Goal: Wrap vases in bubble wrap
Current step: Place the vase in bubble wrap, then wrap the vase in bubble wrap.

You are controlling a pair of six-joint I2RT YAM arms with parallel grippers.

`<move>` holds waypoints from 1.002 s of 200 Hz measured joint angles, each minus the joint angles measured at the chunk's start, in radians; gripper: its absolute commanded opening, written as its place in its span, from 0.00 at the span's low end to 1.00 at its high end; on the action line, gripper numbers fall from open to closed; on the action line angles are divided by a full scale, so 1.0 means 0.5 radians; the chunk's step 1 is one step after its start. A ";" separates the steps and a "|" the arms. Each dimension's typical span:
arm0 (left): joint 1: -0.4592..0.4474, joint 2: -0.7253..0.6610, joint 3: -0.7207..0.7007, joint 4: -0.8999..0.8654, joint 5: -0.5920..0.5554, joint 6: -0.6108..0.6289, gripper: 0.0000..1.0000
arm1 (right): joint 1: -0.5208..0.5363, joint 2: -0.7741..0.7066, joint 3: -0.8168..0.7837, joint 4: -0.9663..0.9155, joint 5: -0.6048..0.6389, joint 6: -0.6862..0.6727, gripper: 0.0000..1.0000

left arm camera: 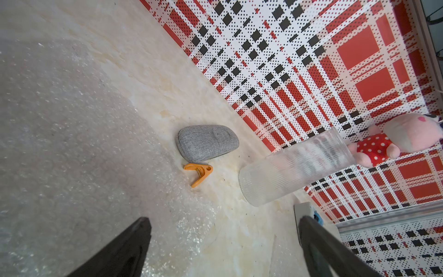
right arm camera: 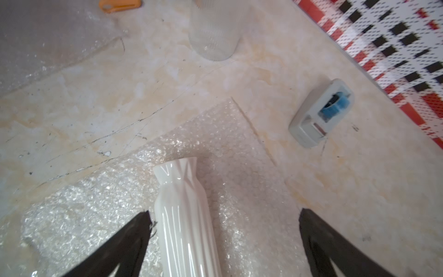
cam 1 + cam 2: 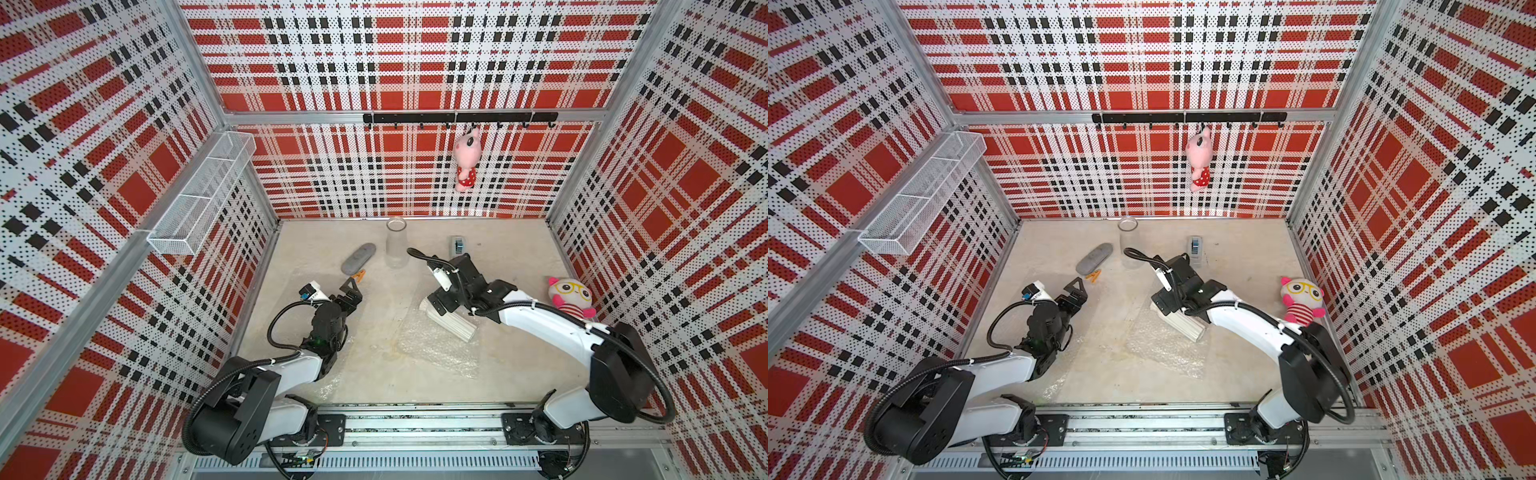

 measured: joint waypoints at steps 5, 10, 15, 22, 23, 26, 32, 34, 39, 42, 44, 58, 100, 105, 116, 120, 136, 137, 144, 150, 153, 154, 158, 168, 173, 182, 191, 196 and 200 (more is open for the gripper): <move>0.002 0.000 -0.002 0.004 -0.001 -0.005 0.99 | 0.000 -0.011 -0.016 0.014 0.026 0.016 0.99; 0.003 0.000 -0.007 0.008 -0.002 -0.011 0.99 | -0.006 -0.011 -0.020 0.017 0.040 0.044 0.98; 0.005 0.000 -0.011 0.010 -0.002 -0.014 0.99 | -0.011 0.001 -0.019 0.014 0.033 0.067 0.97; 0.007 0.000 -0.016 0.011 -0.003 -0.021 0.99 | -0.018 0.022 -0.019 0.008 0.008 0.088 0.94; 0.008 0.000 -0.017 0.010 -0.003 -0.021 0.99 | -0.019 0.024 -0.019 0.008 0.007 0.090 0.93; 0.008 0.000 -0.019 0.011 -0.004 -0.023 0.99 | -0.020 0.035 -0.019 0.002 -0.024 0.094 0.93; 0.008 0.000 -0.023 0.011 -0.004 -0.027 0.99 | -0.027 0.060 -0.019 -0.017 -0.063 0.108 0.91; 0.008 0.000 -0.024 0.011 -0.003 -0.028 0.99 | -0.028 0.069 -0.019 -0.024 -0.082 0.111 0.90; 0.008 0.000 -0.026 0.011 -0.003 -0.029 0.99 | -0.030 0.092 -0.020 -0.040 -0.124 0.118 0.90; 0.008 0.000 -0.027 0.011 -0.003 -0.030 0.99 | -0.031 0.104 -0.020 -0.050 -0.140 0.123 0.89; 0.008 0.000 -0.027 0.011 -0.004 -0.030 0.99 | -0.031 0.114 -0.021 -0.058 -0.165 0.130 0.89; 0.008 0.000 -0.028 0.012 -0.003 -0.033 0.99 | -0.023 0.169 -0.047 -0.099 -0.257 0.136 0.88; 0.008 0.000 -0.028 0.013 -0.003 -0.034 0.99 | 0.005 0.257 -0.130 -0.199 -0.364 0.126 0.83; 0.008 0.000 -0.028 0.013 -0.003 -0.034 0.99 | 0.008 0.269 -0.130 -0.204 -0.370 0.124 0.83; 0.008 0.000 -0.028 0.013 -0.002 -0.034 0.99 | 0.009 0.295 -0.130 -0.213 -0.377 0.117 0.82; 0.008 0.000 -0.028 0.013 -0.002 -0.034 0.99 | 0.010 0.307 -0.129 -0.215 -0.377 0.112 0.81; 0.008 0.000 -0.028 0.014 -0.003 -0.034 0.99 | 0.014 0.351 -0.127 -0.220 -0.357 0.097 0.75; 0.008 0.000 -0.028 0.014 -0.002 -0.034 0.99 | 0.014 0.356 -0.127 -0.220 -0.355 0.096 0.74; 0.008 0.000 -0.028 0.014 -0.003 -0.034 0.99 | 0.015 0.380 -0.123 -0.222 -0.336 0.085 0.70; 0.008 0.000 -0.028 0.014 -0.002 -0.034 0.99 | 0.020 0.404 -0.117 -0.230 -0.320 0.077 0.65; 0.008 0.000 -0.028 0.015 -0.002 -0.034 0.99 | 0.022 0.416 -0.114 -0.234 -0.311 0.060 0.63; 0.008 0.000 -0.028 0.015 -0.002 -0.034 0.99 | 0.023 0.421 -0.112 -0.237 -0.305 0.063 0.62; 0.008 0.000 -0.028 0.016 -0.002 -0.034 0.99 | 0.028 0.438 -0.105 -0.248 -0.299 0.056 0.60; 0.008 0.000 -0.028 0.018 -0.002 -0.034 0.99 | 0.047 0.455 -0.082 -0.269 -0.267 0.040 0.56; 0.008 0.000 -0.028 0.019 -0.002 -0.034 0.99 | 0.056 0.455 -0.071 -0.282 -0.254 0.031 0.54; 0.008 0.000 -0.028 0.021 -0.002 -0.034 0.99 | 0.072 0.459 -0.056 -0.311 -0.240 0.016 0.52; 0.008 0.000 -0.028 0.022 -0.002 -0.034 0.99 | 0.089 0.459 -0.035 -0.358 -0.211 0.000 0.50; 0.008 0.000 -0.028 0.023 -0.002 -0.034 0.99 | 0.095 0.459 -0.022 -0.385 -0.195 -0.009 0.49; 0.008 0.000 -0.028 0.023 -0.002 -0.034 0.99 | 0.101 0.459 -0.008 -0.405 -0.179 -0.021 0.48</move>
